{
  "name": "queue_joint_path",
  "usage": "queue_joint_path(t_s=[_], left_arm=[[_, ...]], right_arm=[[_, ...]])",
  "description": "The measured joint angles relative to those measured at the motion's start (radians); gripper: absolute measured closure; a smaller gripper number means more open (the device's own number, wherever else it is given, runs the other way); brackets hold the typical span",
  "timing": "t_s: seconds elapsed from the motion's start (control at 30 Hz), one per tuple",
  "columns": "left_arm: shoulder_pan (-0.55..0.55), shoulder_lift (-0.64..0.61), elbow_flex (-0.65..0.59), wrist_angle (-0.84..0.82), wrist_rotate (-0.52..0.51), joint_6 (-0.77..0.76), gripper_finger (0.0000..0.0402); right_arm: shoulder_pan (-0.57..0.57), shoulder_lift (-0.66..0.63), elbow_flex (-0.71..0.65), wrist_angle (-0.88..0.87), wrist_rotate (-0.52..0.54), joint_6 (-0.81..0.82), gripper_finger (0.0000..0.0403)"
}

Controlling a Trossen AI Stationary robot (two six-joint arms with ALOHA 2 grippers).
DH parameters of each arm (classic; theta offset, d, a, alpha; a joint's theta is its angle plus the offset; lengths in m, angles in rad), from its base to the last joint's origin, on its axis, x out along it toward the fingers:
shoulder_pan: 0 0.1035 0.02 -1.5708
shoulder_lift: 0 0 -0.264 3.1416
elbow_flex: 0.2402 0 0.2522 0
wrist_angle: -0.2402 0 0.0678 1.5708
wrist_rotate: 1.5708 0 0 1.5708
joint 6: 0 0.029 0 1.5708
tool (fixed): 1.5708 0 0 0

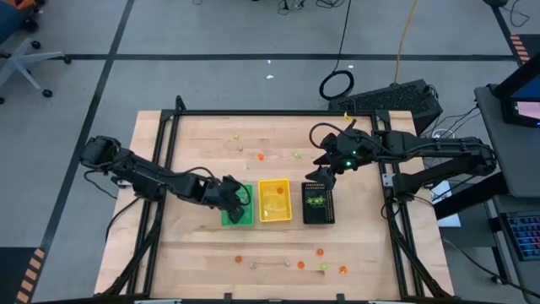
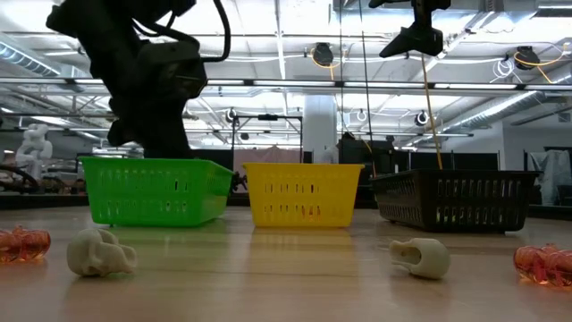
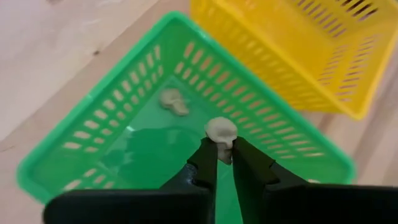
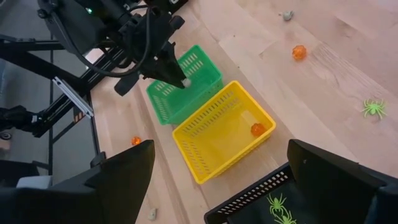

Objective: Sort Halloween decoration
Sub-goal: Put the white skull toy into the green basket, then put the orange pumpkin toy into the yellow basket

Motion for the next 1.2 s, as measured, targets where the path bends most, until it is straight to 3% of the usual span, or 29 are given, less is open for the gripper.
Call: queue_joint_path(t_s=[0.23, 0.43, 0.73, 1.2], left_arm=[[0.004, 0.0, 0.0, -0.027, 0.001, 0.021, 0.0285], [0.003, -0.008, 0.013, -0.009, 0.094, -0.082, 0.0232], [0.003, -0.007, 0.117, -0.017, 0.128, -0.129, 0.0227], [-0.001, -0.008, 0.352, -0.089, -0.04, -0.035, 0.0227]], right_arm=[[0.0, 0.0, 0.0, -0.012, -0.001, 0.002, 0.0051], [0.027, -0.009, 0.0, 0.001, 0.031, 0.056, 0.0051], [0.16, -0.049, 0.0, -0.095, 0.027, 0.09, 0.0051], [0.474, -0.061, 0.0, -0.333, 0.076, 0.226, 0.0051]])
